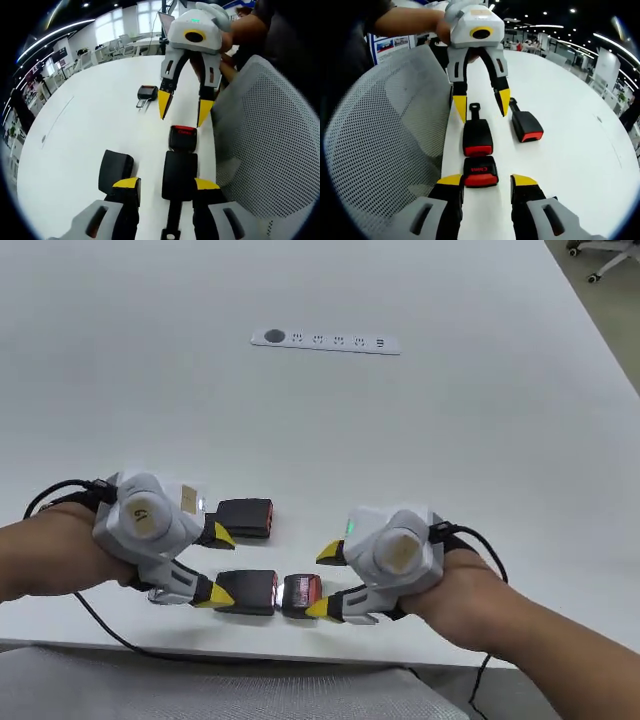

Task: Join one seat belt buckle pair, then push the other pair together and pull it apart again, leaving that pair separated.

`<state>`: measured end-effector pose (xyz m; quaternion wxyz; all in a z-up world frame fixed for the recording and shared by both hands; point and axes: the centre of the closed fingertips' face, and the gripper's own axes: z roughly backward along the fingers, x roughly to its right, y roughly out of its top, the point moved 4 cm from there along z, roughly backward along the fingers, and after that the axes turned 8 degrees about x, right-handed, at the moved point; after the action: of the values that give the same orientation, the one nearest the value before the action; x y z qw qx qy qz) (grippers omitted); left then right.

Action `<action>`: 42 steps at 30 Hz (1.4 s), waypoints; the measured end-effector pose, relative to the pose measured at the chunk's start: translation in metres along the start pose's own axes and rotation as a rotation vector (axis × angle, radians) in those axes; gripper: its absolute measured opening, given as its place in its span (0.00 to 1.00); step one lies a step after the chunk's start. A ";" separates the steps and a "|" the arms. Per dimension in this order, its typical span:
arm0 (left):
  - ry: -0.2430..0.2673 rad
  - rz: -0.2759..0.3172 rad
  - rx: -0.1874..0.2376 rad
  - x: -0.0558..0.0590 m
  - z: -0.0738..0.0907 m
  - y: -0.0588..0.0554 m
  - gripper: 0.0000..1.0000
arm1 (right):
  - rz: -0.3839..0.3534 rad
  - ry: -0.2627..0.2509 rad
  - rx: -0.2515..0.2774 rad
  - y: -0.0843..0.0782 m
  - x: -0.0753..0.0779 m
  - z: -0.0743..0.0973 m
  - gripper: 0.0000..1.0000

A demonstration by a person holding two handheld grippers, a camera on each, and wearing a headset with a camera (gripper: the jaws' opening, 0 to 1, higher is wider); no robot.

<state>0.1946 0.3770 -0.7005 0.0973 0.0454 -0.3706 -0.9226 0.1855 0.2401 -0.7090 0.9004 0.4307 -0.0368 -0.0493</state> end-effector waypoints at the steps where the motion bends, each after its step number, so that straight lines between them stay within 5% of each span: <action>1: 0.004 -0.003 0.007 -0.003 0.001 0.003 0.42 | 0.005 -0.010 0.000 -0.001 0.005 0.002 0.33; 5: 0.031 -0.016 0.021 -0.020 -0.002 0.007 0.42 | 0.009 -0.058 -0.010 -0.007 0.028 0.017 0.30; 17: 0.035 -0.043 -0.052 -0.055 -0.014 -0.006 0.43 | 0.004 -0.149 -0.084 -0.048 0.081 0.053 0.30; 29: 0.023 -0.100 -0.075 -0.078 -0.017 -0.009 0.41 | 0.001 -0.151 -0.148 -0.073 0.103 0.057 0.32; 42: -0.014 -0.104 -0.115 -0.082 -0.027 -0.024 0.35 | 0.010 -0.087 -0.193 -0.091 0.107 0.045 0.32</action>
<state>0.2755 0.3929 -0.7354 0.0493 0.0524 -0.3147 -0.9465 0.2812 0.1360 -0.7491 0.9355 0.3392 -0.0731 -0.0668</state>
